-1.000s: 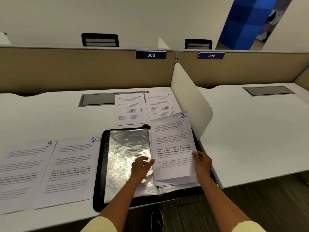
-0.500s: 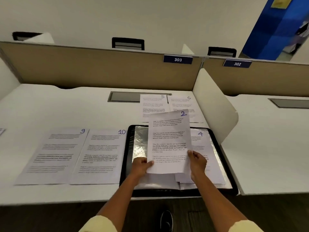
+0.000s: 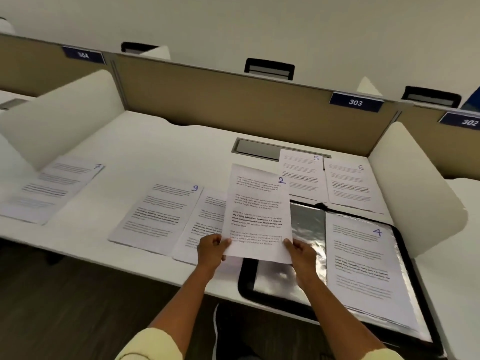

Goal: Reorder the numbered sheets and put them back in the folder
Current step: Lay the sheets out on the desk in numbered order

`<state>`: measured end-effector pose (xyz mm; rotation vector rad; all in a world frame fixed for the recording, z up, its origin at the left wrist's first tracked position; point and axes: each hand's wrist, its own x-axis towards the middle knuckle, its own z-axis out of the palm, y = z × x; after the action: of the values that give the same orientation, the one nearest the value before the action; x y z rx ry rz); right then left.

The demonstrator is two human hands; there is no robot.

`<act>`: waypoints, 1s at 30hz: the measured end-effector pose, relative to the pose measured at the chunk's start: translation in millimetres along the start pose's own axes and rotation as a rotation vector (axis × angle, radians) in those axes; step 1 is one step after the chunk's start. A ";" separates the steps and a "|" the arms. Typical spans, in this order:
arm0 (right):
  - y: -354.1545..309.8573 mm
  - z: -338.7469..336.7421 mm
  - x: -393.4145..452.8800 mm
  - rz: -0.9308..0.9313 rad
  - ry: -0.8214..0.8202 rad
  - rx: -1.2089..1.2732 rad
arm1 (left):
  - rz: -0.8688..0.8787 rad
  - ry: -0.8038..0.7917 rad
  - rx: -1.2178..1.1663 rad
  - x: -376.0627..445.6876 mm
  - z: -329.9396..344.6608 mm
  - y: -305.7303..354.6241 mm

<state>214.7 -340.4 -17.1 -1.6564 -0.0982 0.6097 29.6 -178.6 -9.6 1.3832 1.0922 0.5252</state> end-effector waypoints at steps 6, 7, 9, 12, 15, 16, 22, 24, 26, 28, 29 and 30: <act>3.3 70.6 11.8 -0.031 -0.127 -0.097 | -0.033 0.149 -0.037 30.5 -58.3 4.8; 4.3 85.4 14.8 -0.048 -0.129 -0.103 | -0.042 0.169 -0.049 37.6 -69.0 6.2; 2.5 113.7 19.5 -0.058 -0.114 -0.114 | -0.052 0.193 -0.070 52.0 -87.8 9.5; 0.7 160.2 33.5 -0.063 -0.147 -0.124 | -0.053 0.215 -0.052 83.1 -118.9 13.6; -1.9 204.3 46.0 -0.076 -0.150 -0.145 | -0.055 0.220 -0.041 115.9 -150.3 17.5; -3.0 218.4 49.1 -0.076 -0.142 -0.148 | -0.061 0.223 -0.033 126.6 -160.1 18.3; -10.1 297.8 60.0 -0.060 -0.107 -0.140 | -0.111 0.230 -0.014 180.2 -217.4 26.5; -15.5 318.2 61.1 -0.045 -0.117 -0.140 | -0.120 0.245 -0.008 194.8 -233.4 27.4; -21.0 337.5 61.4 -0.034 -0.128 -0.150 | -0.133 0.264 0.000 209.6 -249.0 28.6; -25.8 353.5 61.0 -0.017 -0.139 -0.144 | -0.144 0.280 0.014 222.0 -261.5 30.5; -28.5 361.4 60.6 -0.009 -0.150 -0.130 | -0.147 0.291 0.021 228.3 -267.9 31.6; -31.2 368.2 60.4 0.000 -0.164 -0.115 | -0.146 0.300 0.022 234.0 -273.5 32.6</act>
<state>112.5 19.7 -27.5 -1.7150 -0.2565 0.7513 -86.5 163.6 -5.2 1.2572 1.4335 0.6282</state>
